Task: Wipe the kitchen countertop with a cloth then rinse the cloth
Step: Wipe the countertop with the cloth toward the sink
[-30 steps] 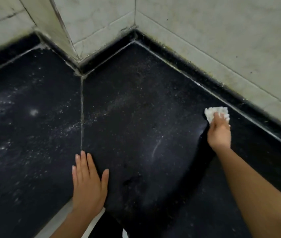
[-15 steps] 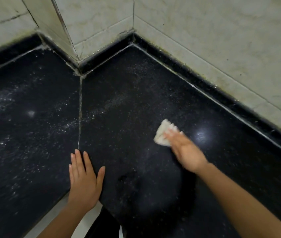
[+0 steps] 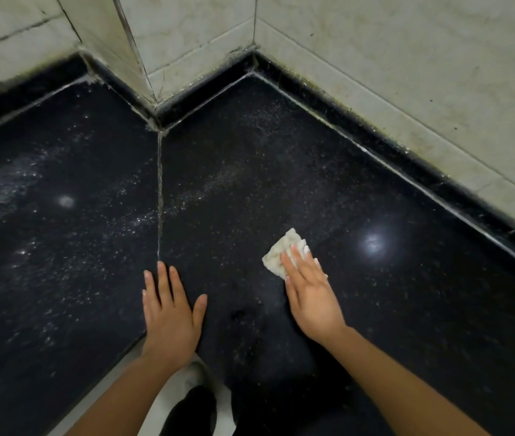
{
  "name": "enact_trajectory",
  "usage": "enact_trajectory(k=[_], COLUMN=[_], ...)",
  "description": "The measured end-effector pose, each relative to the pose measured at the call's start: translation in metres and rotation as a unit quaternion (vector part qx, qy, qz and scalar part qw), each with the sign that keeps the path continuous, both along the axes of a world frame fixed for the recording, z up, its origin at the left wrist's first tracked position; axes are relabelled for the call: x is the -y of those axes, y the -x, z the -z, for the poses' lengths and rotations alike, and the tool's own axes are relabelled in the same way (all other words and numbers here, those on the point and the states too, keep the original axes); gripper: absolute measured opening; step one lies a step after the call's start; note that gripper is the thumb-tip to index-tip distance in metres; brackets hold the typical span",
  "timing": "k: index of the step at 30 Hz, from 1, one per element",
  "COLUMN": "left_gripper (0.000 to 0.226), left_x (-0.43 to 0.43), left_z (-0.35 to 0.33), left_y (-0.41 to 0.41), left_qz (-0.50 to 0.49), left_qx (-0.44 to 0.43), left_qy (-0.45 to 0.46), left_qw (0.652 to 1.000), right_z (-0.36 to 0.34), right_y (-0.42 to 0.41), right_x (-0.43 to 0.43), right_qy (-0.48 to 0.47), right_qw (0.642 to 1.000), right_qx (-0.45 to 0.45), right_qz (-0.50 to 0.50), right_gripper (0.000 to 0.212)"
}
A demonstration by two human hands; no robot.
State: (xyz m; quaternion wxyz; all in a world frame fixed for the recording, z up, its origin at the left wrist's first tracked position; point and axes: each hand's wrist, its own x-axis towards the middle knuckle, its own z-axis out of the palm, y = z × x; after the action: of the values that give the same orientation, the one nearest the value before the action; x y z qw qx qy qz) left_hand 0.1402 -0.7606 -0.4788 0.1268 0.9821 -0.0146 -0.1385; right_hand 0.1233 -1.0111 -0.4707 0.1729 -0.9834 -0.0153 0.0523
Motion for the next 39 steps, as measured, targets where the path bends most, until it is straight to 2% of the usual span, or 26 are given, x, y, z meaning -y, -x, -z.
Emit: enact_trajectory(k=[3, 4, 5, 6, 8, 10, 11, 12, 14, 17, 19, 21, 23, 25, 28, 31, 33, 36, 39], left_gripper=[0.095, 0.095, 0.096, 0.096, 0.097, 0.097, 0.097, 0.096, 0.089, 0.082, 0.078, 0.079, 0.085, 0.091, 0.093, 0.083, 0.07, 0.064, 0.065], left_x=[0.0, 0.0, -0.001, -0.001, -0.001, -0.002, -0.002, -0.002, -0.003, -0.004, -0.005, -0.009, -0.017, -0.027, -0.047, -0.067, -0.077, -0.082, -0.082], left_z=[-0.002, -0.003, -0.004, -0.006, -0.009, -0.013, -0.015, -0.016, -0.016, -0.017, -0.019, -0.02, -0.022, -0.026, -0.029, -0.018, -0.012, -0.011, -0.014], left_y=[0.0, 0.0, 0.0, 0.0, -0.001, -0.002, -0.002, -0.002, -0.002, -0.003, -0.002, 0.0, 0.004, 0.01, 0.018, 0.021, 0.021, 0.021, 0.019], left_qz=[0.004, 0.006, 0.008, 0.011, 0.01, 0.009, 0.011, 0.014, 0.018, 0.02, 0.027, 0.044, 0.075, 0.11, 0.14, 0.192, 0.219, 0.243, 0.256], left_qx=[-0.016, -0.017, -0.02, -0.027, -0.044, -0.053, -0.054, -0.055, -0.055, -0.053, -0.05, -0.046, -0.036, -0.017, -0.001, 0.022, 0.014, 0.016, 0.021], left_qy=[0.006, 0.008, 0.009, 0.009, 0.018, 0.028, 0.031, 0.035, 0.042, 0.049, 0.053, 0.058, 0.057, 0.048, 0.049, 0.023, -0.007, -0.015, -0.015], left_qw=[1.0, 1.0, 1.0, 1.0, 0.999, 0.998, 0.998, 0.998, 0.997, 0.997, 0.997, 0.996, 0.995, 0.993, 0.989, 0.981, 0.976, 0.97, 0.966], right_z=[-0.012, -0.013, -0.015, -0.016, -0.018, -0.014, -0.011, -0.009, -0.001, 0.002, -0.005, -0.012, -0.017, -0.02, -0.023, -0.019, -0.014, -0.004, -0.006], right_y=[-0.003, -0.009, -0.014, -0.017, -0.016, -0.015, -0.015, -0.013, -0.004, 0.018, 0.027, 0.029, 0.03, 0.036, 0.056, 0.061, 0.054, 0.044, 0.046], right_x=[0.03, 0.048, 0.065, 0.08, 0.093, 0.077, 0.059, 0.037, -0.01, -0.071, -0.079, -0.061, -0.034, -0.003, 0.011, -0.017, -0.052, -0.12, -0.161], right_qy=[0.037, 0.068, 0.083, 0.08, 0.042, 0.011, 0.007, 0.008, 0.016, 0.005, -0.011, 0.0, 0.03, 0.043, 0.044, 0.03, 0.028, 0.008, -0.017], right_qw=[0.991, 0.985, 0.987, 0.994, 0.988, 0.936, 0.916, 0.913, 0.946, 0.993, 1.0, 0.999, 0.999, 0.988, 0.929, 0.888, 0.903, 0.957, 0.993], right_qx=[0.02, 0.03, 0.022, 0.013, 0.014, 0.003, -0.002, 0.003, 0.034, 0.032, 0.01, 0.005, -0.015, -0.052, -0.063, -0.058, -0.046, 0.037, 0.012], right_qz=[-0.129, -0.155, -0.133, -0.069, 0.146, 0.351, 0.4, 0.408, 0.321, 0.117, 0.019, -0.034, 0.001, 0.139, 0.362, 0.455, 0.427, 0.288, 0.117], right_gripper=[0.047, 0.049, 0.053, 0.055, 0.052, 0.049, 0.05, 0.05, 0.049, 0.054, 0.052, 0.051, 0.06, 0.064, 0.064, 0.066, 0.067, 0.063, 0.059])
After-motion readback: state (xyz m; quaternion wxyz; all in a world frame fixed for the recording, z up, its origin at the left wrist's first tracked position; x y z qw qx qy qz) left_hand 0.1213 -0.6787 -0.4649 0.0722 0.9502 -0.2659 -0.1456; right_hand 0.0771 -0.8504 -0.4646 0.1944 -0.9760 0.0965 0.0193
